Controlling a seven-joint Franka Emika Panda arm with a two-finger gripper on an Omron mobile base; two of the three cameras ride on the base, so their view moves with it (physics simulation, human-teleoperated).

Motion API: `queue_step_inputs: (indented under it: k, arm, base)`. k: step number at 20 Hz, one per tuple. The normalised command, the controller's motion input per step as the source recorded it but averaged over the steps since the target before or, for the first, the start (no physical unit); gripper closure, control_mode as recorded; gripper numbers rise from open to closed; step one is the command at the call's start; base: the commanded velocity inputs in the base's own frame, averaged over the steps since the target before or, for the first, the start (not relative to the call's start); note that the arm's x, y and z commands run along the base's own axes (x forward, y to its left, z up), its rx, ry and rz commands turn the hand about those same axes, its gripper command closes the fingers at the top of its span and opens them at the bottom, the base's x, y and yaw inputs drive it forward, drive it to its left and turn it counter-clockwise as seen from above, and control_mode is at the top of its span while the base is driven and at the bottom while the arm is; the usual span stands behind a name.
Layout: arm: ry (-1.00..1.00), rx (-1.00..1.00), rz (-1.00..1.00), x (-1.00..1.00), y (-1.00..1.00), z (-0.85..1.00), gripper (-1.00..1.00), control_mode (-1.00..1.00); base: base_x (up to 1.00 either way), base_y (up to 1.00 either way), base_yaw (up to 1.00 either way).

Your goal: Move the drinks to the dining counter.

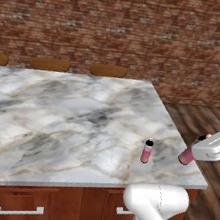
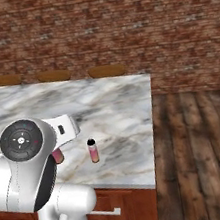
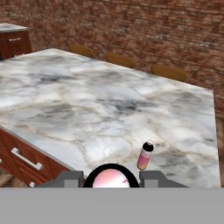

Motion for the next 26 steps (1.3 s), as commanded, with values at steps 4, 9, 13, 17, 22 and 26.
queue_step_inputs:
  k: [4, 9, 13, 17, 22, 26]
  arm:
    - [0.0, 0.0, 0.0, 0.0, 0.0, 0.0, 1.0, 1.0]
    - [0.0, 0.0, 0.0, 0.0, 0.0, 0.0, 1.0, 1.0]
    - [0.0, 0.0, 0.0, 0.0, 0.0, 0.0, 1.0, 1.0]
    - [0.0, 0.0, 0.0, 0.0, 0.0, 0.0, 1.0, 1.0]
    - [0.01, 0.0, 0.0, 0.0, -0.01, 0.0, 1.0, -1.0]
    - [0.03, 0.0, 0.0, 0.0, -0.21, 0.0, 1.0, -1.0]
  base:
    - [0.0, 0.0, 0.0]
    - [0.0, 0.0, 0.0]
    - [0.0, 0.0, 0.0]
    - [0.0, 0.0, 0.0]
    - [0.0, 0.0, 0.0]
    - [0.0, 0.0, 0.0]
